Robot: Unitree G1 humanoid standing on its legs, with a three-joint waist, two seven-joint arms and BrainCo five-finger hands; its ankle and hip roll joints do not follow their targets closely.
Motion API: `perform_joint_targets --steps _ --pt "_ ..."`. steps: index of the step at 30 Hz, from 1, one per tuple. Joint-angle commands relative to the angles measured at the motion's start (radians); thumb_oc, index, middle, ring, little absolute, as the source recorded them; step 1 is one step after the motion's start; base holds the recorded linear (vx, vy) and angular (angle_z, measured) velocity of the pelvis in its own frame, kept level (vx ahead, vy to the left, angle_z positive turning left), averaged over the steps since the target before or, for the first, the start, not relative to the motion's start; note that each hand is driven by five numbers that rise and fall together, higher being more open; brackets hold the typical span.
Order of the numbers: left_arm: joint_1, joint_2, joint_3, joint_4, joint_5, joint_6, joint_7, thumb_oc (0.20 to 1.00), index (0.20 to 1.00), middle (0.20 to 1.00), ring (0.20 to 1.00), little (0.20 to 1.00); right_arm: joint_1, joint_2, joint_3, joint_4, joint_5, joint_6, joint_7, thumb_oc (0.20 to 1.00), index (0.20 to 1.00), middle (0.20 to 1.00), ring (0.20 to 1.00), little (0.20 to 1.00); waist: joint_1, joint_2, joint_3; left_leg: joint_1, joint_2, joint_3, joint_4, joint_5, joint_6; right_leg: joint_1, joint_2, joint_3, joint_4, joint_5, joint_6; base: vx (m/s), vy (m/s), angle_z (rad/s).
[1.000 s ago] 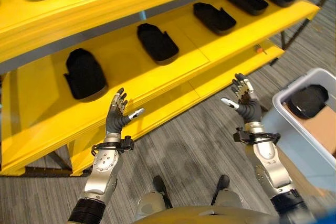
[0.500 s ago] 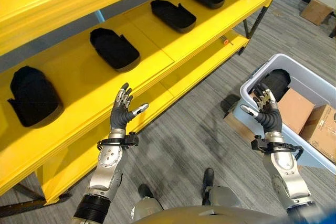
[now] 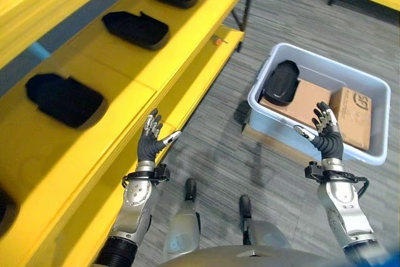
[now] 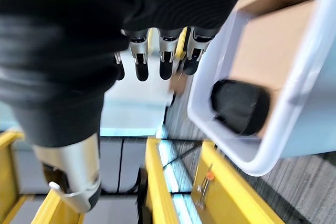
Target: Move parts from the plastic box to the shelf.
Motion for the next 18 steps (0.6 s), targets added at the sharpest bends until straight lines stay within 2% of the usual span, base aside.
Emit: perform_joint_targets --steps 1,5,7,9,11,12,13,14,15,16,17,18 --pt "-0.017 0.004 0.013 -0.061 -0.001 -0.058 -0.006 1.0 1.0 1.0 1.0 1.0 -0.073 0.011 0.013 -0.042 -0.021 -0.023 0.02 1.0 1.0 1.0 1.0 1.0 -0.004 -0.026 -0.026 -0.024 0.005 -0.009 -0.018 0.093 -0.022 0.071 0.033 0.001 0.029 -0.037 0.011 0.2 0.225 -0.87" --pt "-0.035 0.009 0.011 -0.065 -0.017 -0.06 0.002 1.0 1.0 1.0 1.0 1.0 -0.094 0.013 0.029 -0.036 -0.018 -0.01 0.014 1.0 1.0 1.0 1.0 1.0 -0.015 -0.028 -0.043 -0.023 -0.002 0.044 0.015 0.058 -0.001 0.075 0.001 0.017 0.024 -0.042 0.024 0.14 0.172 -0.52" --pt "-0.058 0.014 0.006 -0.066 -0.026 -0.065 0.015 1.0 1.0 1.0 1.0 1.0 -0.132 0.021 0.057 -0.013 -0.017 0.0 0.015 1.0 1.0 1.0 1.0 1.0 -0.022 -0.028 -0.06 -0.021 -0.025 0.095 0.053 0.0 0.03 0.075 -0.035 0.046 0.043 -0.049 0.05 0.2 0.282 -0.2" --pt "-0.064 0.018 0.002 -0.065 -0.027 -0.065 0.021 1.0 1.0 1.0 1.0 1.0 -0.143 0.023 0.071 -0.013 -0.016 0.006 0.019 1.0 1.0 1.0 1.0 1.0 -0.022 -0.026 -0.069 -0.014 -0.038 0.115 0.062 -0.023 0.044 0.065 -0.05 0.058 0.072 -0.051 0.064 0.14 0.169 -0.35" --pt "-0.065 0.018 0.002 -0.064 -0.027 -0.065 0.021 1.0 1.0 1.0 1.0 1.0 -0.143 0.023 0.071 -0.013 -0.016 0.006 0.019 1.0 1.0 1.0 1.0 1.0 -0.02 -0.026 -0.07 -0.015 -0.038 0.118 0.064 -0.025 0.045 0.061 -0.05 0.061 0.075 -0.053 0.065 0.13 0.164 -0.4" --pt "-0.095 0.028 -0.01 -0.055 -0.018 -0.054 0.031 1.0 1.0 1.0 1.0 1.0 -0.145 0.034 0.073 -0.016 -0.013 0.013 0.02 1.0 1.0 1.0 1.0 1.0 -0.038 -0.015 -0.065 0.001 -0.065 0.117 0.07 -0.056 0.071 0.009 -0.054 0.059 0.225 -0.048 0.088 0.18 0.253 -0.27" --pt "-0.099 0.03 -0.015 -0.055 -0.013 -0.051 0.031 1.0 1.0 1.0 1.0 1.0 -0.145 0.037 0.078 -0.017 -0.011 0.014 0.023 1.0 1.0 1.0 1.0 1.0 -0.044 -0.013 -0.061 0.012 -0.073 0.118 0.067 -0.064 0.08 -0.018 -0.051 0.059 0.275 -0.025 0.098 0.18 0.253 -0.05" --pt "-0.1 0.03 -0.015 -0.054 -0.012 -0.051 0.032 1.0 1.0 1.0 1.0 1.0 -0.145 0.036 0.078 -0.018 -0.011 0.014 0.024 1.0 1.0 1.0 1.0 1.0 -0.043 -0.013 -0.062 0.01 -0.073 0.119 0.066 -0.064 0.08 -0.024 -0.051 0.061 0.282 -0.029 0.098 0.05 0.107 0.05" --pt "-0.106 0.033 -0.023 -0.054 -0.01 -0.045 0.032 1.0 1.0 1.0 1.0 1.0 -0.149 0.039 0.086 -0.017 -0.007 0.016 0.026 1.0 1.0 1.0 1.0 1.0 -0.053 -0.012 -0.051 0.027 -0.084 0.123 0.062 -0.072 0.092 -0.06 -0.048 0.057 0.355 0.02 0.114 0.07 0.166 -0.07" --pt "-0.113 0.041 -0.03 -0.056 -0.006 -0.041 0.03 1.0 1.0 1.0 1.0 1.0 -0.15 0.041 0.095 -0.025 -0.007 0.015 0.029 1.0 1.0 1.0 1.0 1.0 -0.069 0.0 -0.03 0.057 -0.083 0.128 0.05 -0.079 0.104 -0.126 -0.025 0.035 0.452 0.063 0.121 0.11 0.244 -0.17" --pt "-0.116 0.044 -0.03 -0.056 -0.003 -0.037 0.033 1.0 1.0 1.0 1.0 1.0 -0.149 0.043 0.098 -0.032 -0.015 0.019 0.03 1.0 1.0 1.0 1.0 1.0 -0.071 0.003 -0.016 0.082 -0.087 0.145 0.043 -0.094 0.11 -0.161 -0.056 -0.027 0.483 0.065 0.114 0.08 0.183 -0.15" --pt "-0.117 0.044 -0.03 -0.056 -0.003 -0.037 0.033 1.0 1.0 1.0 1.0 1.0 -0.149 0.043 0.098 -0.032 -0.015 0.019 0.03 1.0 1.0 1.0 1.0 1.0 -0.07 0.005 -0.018 0.079 -0.085 0.145 0.042 -0.09 0.109 -0.164 -0.054 -0.027 0.481 0.069 0.113 0.11 0.147 -0.1"
